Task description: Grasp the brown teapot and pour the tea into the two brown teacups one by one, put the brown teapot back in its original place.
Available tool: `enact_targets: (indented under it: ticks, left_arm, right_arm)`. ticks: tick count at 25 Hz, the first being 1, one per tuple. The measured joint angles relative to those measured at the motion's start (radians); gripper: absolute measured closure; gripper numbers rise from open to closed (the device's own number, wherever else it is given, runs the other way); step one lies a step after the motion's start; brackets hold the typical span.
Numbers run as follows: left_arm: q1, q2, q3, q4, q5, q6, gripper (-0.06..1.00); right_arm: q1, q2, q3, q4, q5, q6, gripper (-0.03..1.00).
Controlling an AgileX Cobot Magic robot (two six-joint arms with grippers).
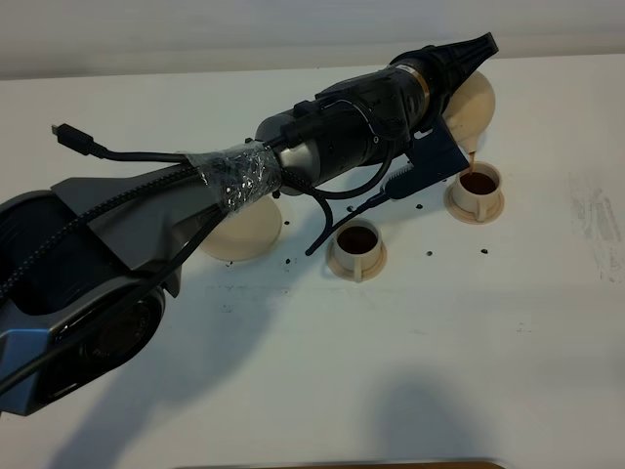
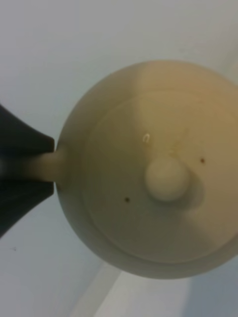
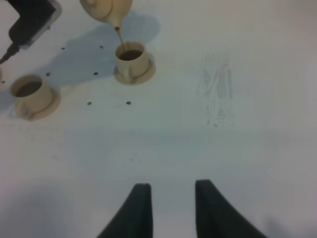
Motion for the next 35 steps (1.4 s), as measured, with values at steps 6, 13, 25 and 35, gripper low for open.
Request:
enact_targets:
  ticks: [6,13,25,35]
  left_arm:
    - [0.000,0.000,0.001,0.000,0.000,0.003,0.86]
    - [0.000,0.000,0.001,0.000,-0.003,0.004,0.86]
    - [-0.011,0.000,0.001,0.000,-0.006,0.007,0.86]
    - [-0.011,0.000,0.001,-0.040,0.063,-0.131,0.86]
  right_arm:
    - [0.000,0.000,0.000,0.000,0.000,0.001,0.73]
    - [0.000,0.000,0.000,0.000,0.000,0.001,0.73]
    - [0.000,0.000,0.000,0.000,0.000,0.001,0.73]
    - [0.000,0.000,0.000,0.000,0.000,0.001,0.73]
